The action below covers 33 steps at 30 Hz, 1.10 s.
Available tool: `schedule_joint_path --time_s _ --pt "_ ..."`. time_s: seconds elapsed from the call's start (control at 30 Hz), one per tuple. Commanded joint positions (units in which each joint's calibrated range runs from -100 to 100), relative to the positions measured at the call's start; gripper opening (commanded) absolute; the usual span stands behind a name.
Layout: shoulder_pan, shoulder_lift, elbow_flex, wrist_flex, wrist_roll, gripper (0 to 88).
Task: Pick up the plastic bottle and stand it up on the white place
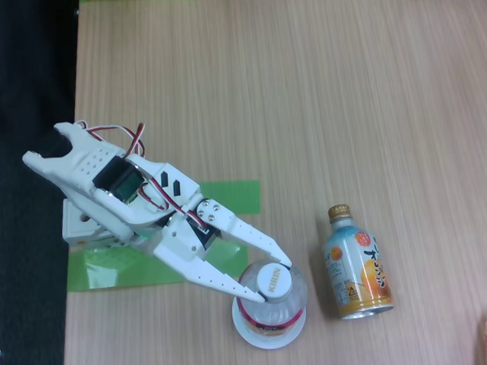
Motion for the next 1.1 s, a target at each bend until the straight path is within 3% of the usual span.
schedule_joint_path --time_s 0.0,0.43,0.67,1.07 --pt "-0.31 0.22 -0.14 -0.73 -0.07 15.8" --pt "-2.38 0.22 -0.41 -0.73 -1.33 16.0" --pt "-2.31 0.22 -0.23 -0.73 -1.59 26.9" --pt "-2.31 0.22 -0.23 -0.73 -1.64 27.4"
